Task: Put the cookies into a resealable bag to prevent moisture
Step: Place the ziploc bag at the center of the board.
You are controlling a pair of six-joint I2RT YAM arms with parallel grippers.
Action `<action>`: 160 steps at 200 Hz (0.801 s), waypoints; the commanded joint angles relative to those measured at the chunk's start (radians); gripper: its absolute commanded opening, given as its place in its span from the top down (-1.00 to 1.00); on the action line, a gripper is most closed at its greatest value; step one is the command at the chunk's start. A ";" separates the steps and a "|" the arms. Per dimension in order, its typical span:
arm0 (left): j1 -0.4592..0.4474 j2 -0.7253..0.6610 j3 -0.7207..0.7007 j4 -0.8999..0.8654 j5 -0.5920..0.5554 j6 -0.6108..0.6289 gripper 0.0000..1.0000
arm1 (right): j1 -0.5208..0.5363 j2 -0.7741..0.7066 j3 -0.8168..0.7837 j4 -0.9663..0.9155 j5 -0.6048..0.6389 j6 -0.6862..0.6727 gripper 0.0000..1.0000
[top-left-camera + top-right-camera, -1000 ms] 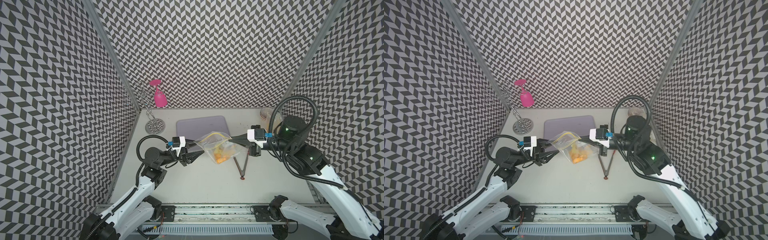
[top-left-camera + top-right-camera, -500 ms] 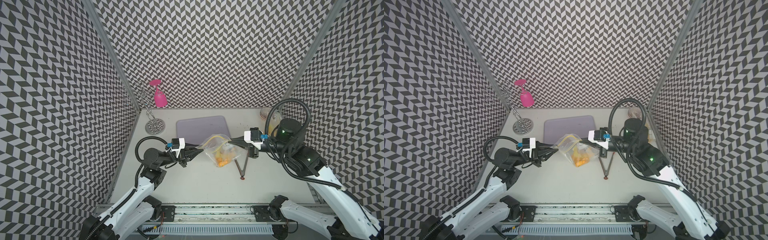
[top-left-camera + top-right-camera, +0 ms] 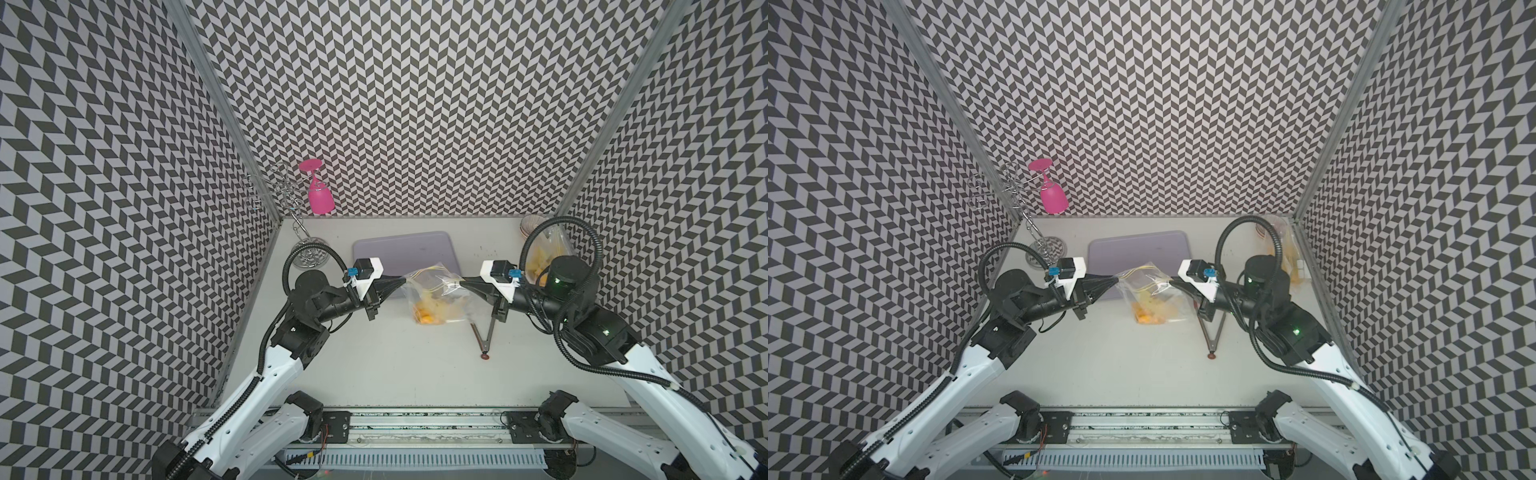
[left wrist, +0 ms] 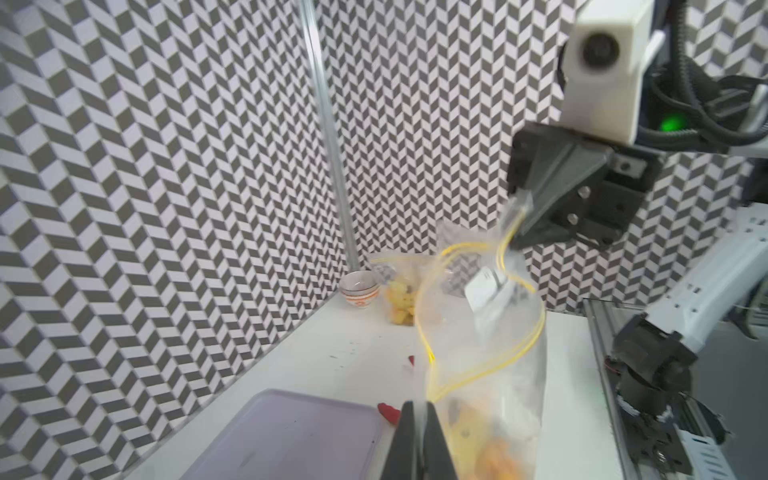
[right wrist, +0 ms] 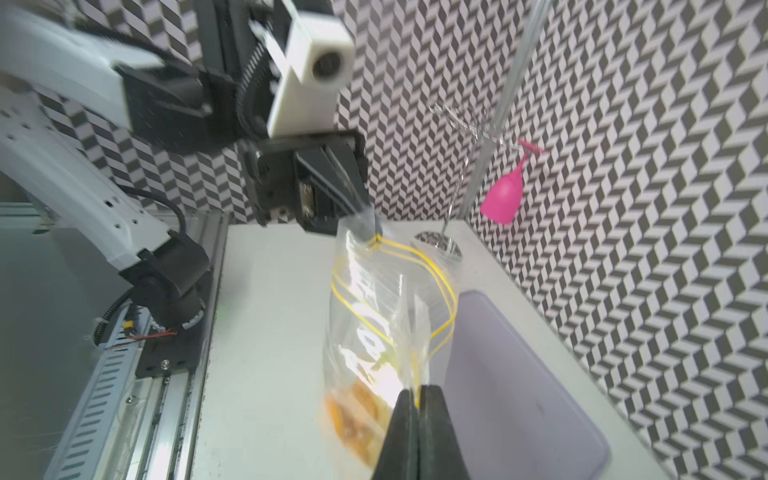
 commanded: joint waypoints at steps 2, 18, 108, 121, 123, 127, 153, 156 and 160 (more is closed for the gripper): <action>-0.001 0.042 0.069 -0.326 -0.213 0.167 1.00 | -0.005 -0.030 -0.158 0.125 0.115 0.160 0.93; -0.002 0.057 0.080 -0.373 -0.238 0.204 1.00 | -0.004 -0.045 -0.284 0.215 0.089 0.224 0.92; -0.016 0.112 0.063 -0.385 -0.170 0.272 1.00 | -0.004 -0.008 -0.508 0.348 0.114 0.345 0.60; -0.016 0.115 0.060 -0.381 -0.166 0.282 1.00 | -0.004 -0.026 -0.512 0.377 0.159 0.387 0.51; -0.016 0.116 0.060 -0.381 -0.165 0.283 1.00 | -0.003 -0.029 -0.512 0.382 0.165 0.393 0.49; -0.016 0.118 0.060 -0.382 -0.164 0.285 1.00 | -0.003 -0.036 -0.512 0.391 0.181 0.405 0.47; -0.016 0.123 0.055 -0.388 -0.153 0.302 1.00 | -0.003 -0.097 -0.520 0.451 0.245 0.464 0.00; -0.016 0.122 0.053 -0.386 -0.152 0.304 1.00 | -0.003 -0.104 -0.524 0.459 0.245 0.464 -0.04; -0.016 0.120 0.052 -0.383 -0.152 0.303 1.00 | -0.003 -0.112 -0.529 0.470 0.246 0.464 -0.08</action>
